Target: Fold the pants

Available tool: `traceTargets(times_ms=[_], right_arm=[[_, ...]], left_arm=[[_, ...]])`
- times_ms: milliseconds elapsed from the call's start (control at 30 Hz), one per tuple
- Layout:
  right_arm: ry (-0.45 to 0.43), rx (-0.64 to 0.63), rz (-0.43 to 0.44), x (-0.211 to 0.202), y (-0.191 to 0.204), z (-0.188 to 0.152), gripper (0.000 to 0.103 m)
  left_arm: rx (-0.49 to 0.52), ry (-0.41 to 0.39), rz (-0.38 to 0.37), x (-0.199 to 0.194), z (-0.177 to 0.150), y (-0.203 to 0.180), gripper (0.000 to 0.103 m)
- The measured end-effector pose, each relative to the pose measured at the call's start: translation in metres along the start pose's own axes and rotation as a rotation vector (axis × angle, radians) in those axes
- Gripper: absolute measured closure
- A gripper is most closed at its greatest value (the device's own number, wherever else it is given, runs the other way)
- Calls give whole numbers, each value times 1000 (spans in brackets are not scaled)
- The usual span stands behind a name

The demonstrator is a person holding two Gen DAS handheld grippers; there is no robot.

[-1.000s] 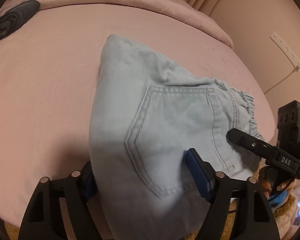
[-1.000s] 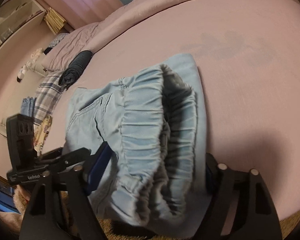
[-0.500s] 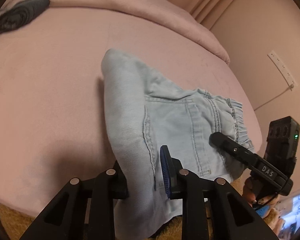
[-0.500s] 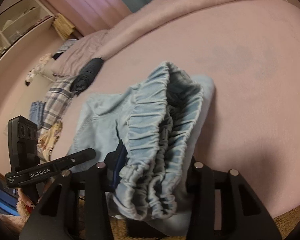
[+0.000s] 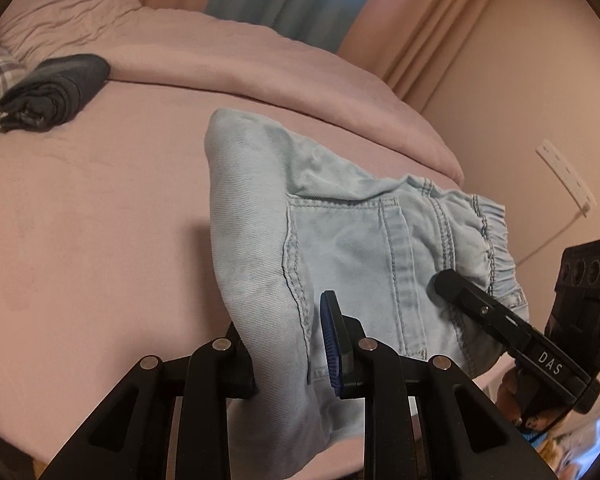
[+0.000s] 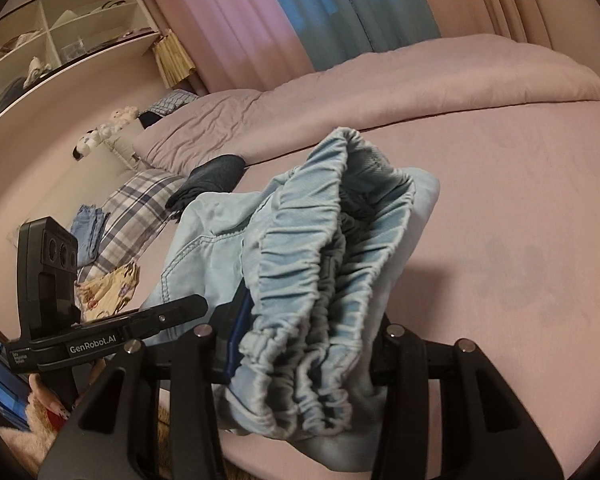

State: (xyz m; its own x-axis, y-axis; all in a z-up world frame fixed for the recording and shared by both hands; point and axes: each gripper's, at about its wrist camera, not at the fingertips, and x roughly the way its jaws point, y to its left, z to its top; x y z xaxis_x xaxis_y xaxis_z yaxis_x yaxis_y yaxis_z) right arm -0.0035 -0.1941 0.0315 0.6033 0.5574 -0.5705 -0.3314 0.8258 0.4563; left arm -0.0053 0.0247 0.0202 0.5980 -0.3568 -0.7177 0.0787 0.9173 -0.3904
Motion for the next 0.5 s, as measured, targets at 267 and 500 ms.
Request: traceTargets(times_ms=[267,500], right_arm=[[66,13,-73,43,-15,-6,59],[175,58,-157,74,-42,-21,55]], left_arm=[[-31,54,86,51,5,23,79],[-39,120,156,83,-4,30,79]])
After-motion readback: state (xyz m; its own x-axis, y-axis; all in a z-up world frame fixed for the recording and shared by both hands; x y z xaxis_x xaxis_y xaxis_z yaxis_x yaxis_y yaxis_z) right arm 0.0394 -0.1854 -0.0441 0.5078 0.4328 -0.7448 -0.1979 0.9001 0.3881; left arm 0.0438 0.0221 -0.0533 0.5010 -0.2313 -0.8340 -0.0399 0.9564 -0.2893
